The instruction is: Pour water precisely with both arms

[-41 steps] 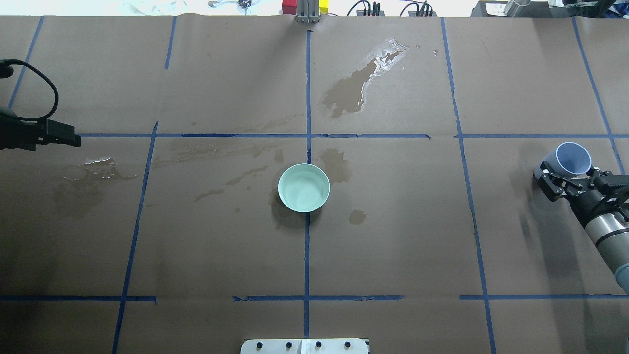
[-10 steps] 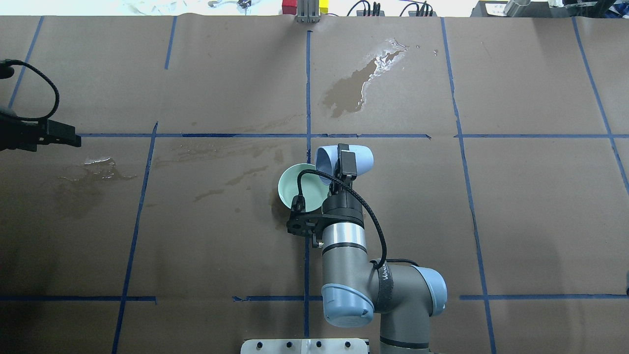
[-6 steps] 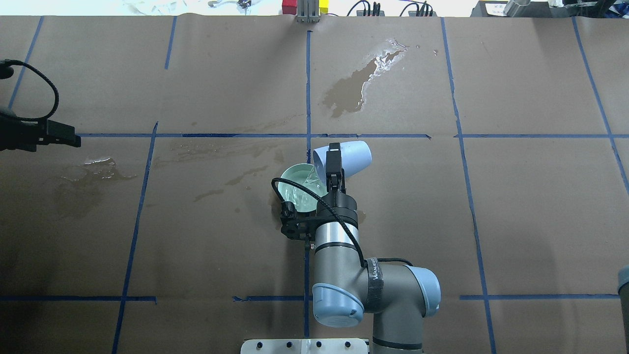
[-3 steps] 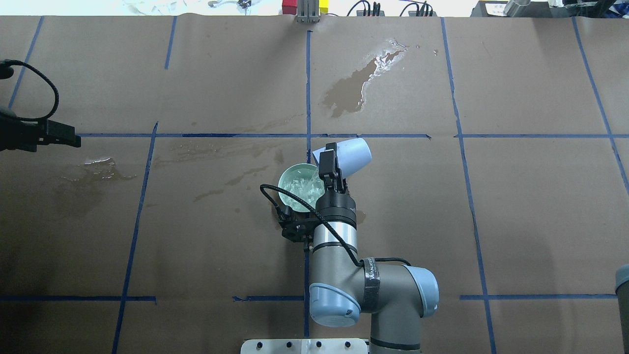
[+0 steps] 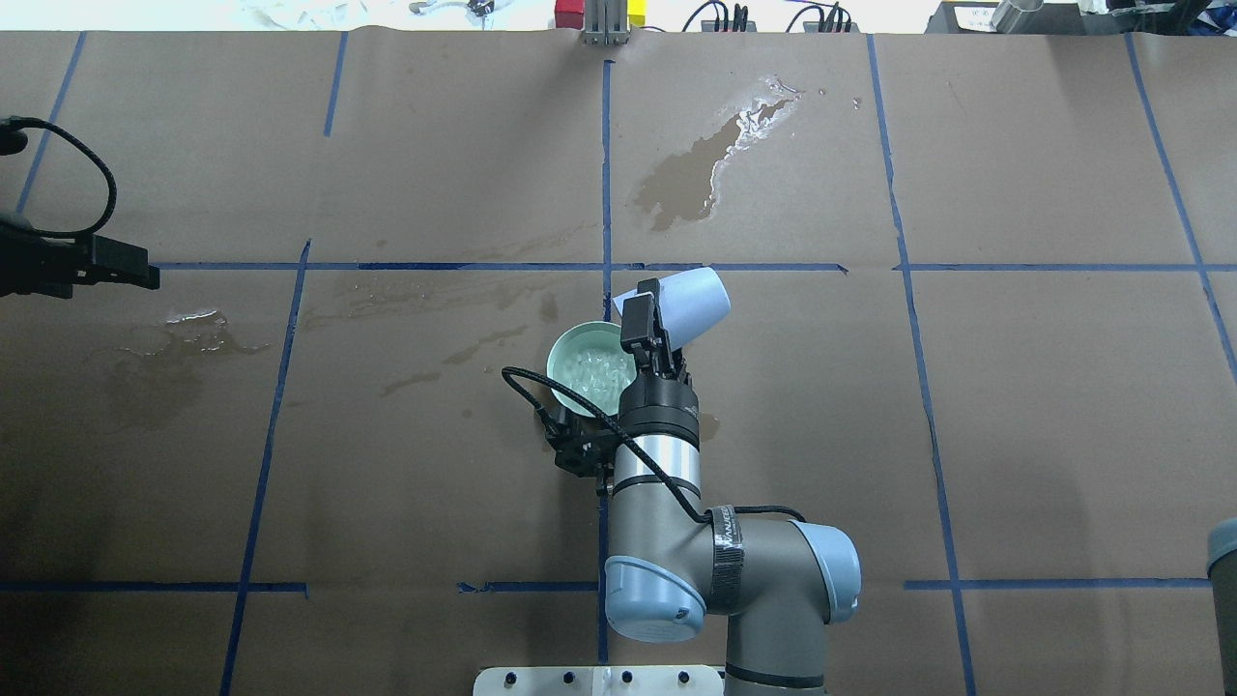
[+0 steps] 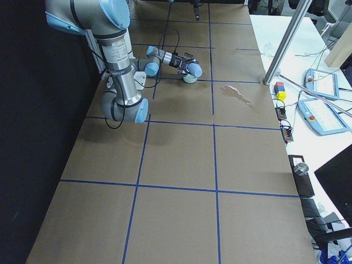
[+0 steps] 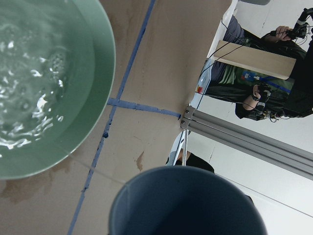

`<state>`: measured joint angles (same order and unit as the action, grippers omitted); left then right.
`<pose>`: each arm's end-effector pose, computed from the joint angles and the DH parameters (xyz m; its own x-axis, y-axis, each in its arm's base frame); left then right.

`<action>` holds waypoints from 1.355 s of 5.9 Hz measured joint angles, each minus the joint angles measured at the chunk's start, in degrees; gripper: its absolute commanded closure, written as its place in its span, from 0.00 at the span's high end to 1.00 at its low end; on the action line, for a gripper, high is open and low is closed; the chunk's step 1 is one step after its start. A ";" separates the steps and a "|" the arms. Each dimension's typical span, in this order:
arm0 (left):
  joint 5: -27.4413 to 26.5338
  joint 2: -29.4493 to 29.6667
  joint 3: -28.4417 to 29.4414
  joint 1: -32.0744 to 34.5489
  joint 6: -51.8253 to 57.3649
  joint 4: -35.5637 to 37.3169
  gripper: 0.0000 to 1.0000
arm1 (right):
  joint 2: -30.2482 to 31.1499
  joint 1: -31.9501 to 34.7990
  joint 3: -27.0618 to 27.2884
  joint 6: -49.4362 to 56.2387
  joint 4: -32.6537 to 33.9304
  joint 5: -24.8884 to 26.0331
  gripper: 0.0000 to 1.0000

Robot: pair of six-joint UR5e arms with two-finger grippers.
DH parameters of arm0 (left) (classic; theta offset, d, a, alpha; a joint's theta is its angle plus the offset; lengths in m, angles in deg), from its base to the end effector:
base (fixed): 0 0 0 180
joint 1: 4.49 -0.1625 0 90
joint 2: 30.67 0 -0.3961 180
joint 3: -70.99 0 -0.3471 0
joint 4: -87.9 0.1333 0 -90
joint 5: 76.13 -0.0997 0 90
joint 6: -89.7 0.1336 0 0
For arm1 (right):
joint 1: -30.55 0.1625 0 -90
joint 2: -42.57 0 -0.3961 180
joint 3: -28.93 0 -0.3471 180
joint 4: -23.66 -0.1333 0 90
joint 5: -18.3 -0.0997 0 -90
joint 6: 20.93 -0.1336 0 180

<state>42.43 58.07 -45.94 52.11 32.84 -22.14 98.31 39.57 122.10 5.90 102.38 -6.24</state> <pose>0.1940 -0.4204 0.4187 0.6197 -0.0676 -0.7819 0.2461 0.9628 0.1118 -0.5586 -0.3467 0.2406 0.3663 -0.3171 -0.8748 0.9156 -0.0445 0.3996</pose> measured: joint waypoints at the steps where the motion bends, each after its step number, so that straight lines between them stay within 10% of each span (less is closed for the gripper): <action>1: 0.00 -0.01 -0.03 0.00 0.00 0.00 1.00 | -0.01 0.09 0.28 -3.01 -0.30 -0.09 0.13; 8: -0.11 0.00 -0.49 0.00 -0.18 0.00 1.00 | 1.11 2.02 5.12 -66.03 -2.20 -7.88 0.03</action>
<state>42.32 58.07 -46.44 52.11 32.66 -22.14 99.42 41.59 127.22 -60.14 100.18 -14.12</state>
